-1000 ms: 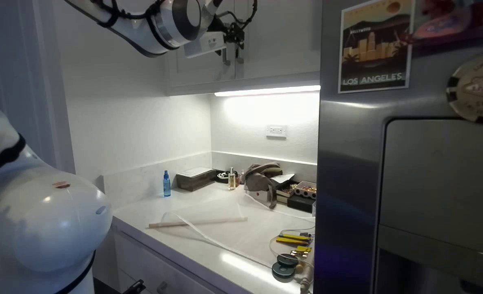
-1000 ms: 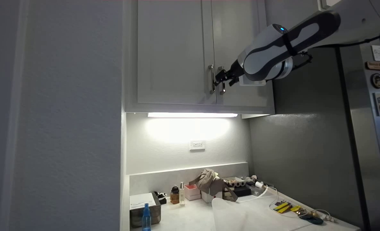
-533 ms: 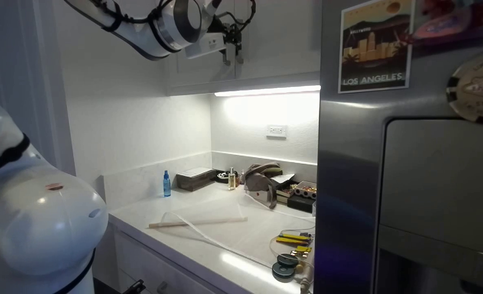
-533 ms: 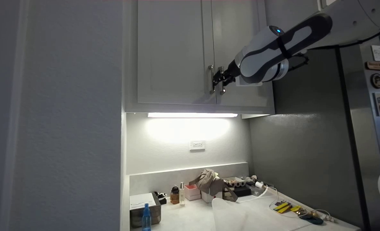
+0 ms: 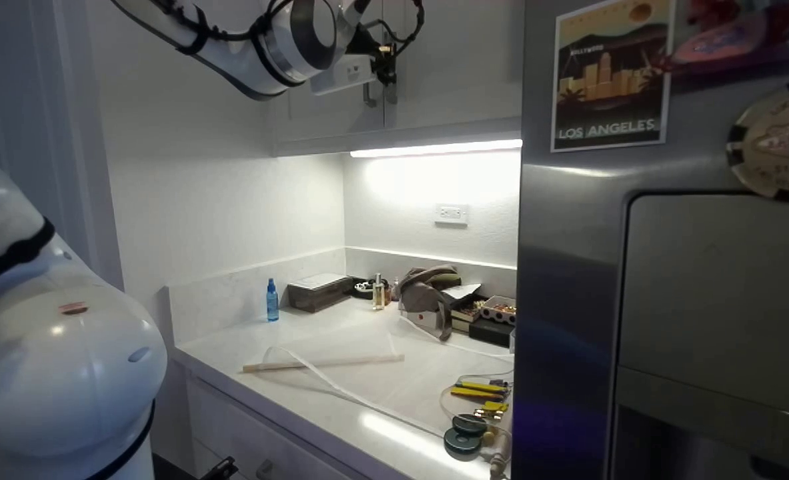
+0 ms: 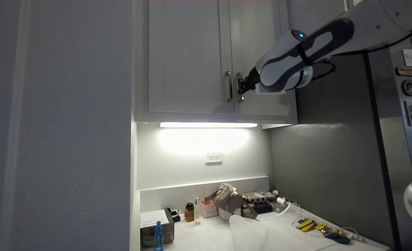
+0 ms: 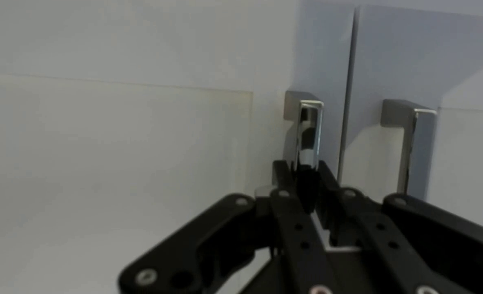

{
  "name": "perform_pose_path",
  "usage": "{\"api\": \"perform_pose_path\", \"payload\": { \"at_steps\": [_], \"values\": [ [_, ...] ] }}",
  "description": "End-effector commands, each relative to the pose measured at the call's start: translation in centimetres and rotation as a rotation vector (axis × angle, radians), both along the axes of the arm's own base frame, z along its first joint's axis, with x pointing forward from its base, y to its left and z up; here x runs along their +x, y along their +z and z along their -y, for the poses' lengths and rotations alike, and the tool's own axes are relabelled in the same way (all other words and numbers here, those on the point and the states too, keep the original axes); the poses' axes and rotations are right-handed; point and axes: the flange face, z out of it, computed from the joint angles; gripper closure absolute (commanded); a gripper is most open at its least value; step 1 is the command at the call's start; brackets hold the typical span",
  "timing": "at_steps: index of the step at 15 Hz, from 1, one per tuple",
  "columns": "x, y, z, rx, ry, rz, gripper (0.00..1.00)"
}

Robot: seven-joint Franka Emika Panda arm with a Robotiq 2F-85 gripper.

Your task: Open the top right and left cupboard doors

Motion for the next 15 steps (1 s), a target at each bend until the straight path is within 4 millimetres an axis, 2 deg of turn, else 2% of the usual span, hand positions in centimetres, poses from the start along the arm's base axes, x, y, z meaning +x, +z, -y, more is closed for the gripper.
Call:
{"api": "perform_pose_path", "payload": {
  "at_steps": [1, 3, 7, 15],
  "values": [
    [0.6, 0.3, -0.3, 0.017, 0.002, -0.026, 0.96],
    [0.0, 0.4, -0.2, 0.023, -0.002, -0.048, 0.96],
    [-2.4, 1.0, 0.0, 0.033, -0.010, -0.108, 0.96],
    [-9.0, 3.4, 0.8, 0.047, -0.065, -0.323, 0.96]
  ]
}}
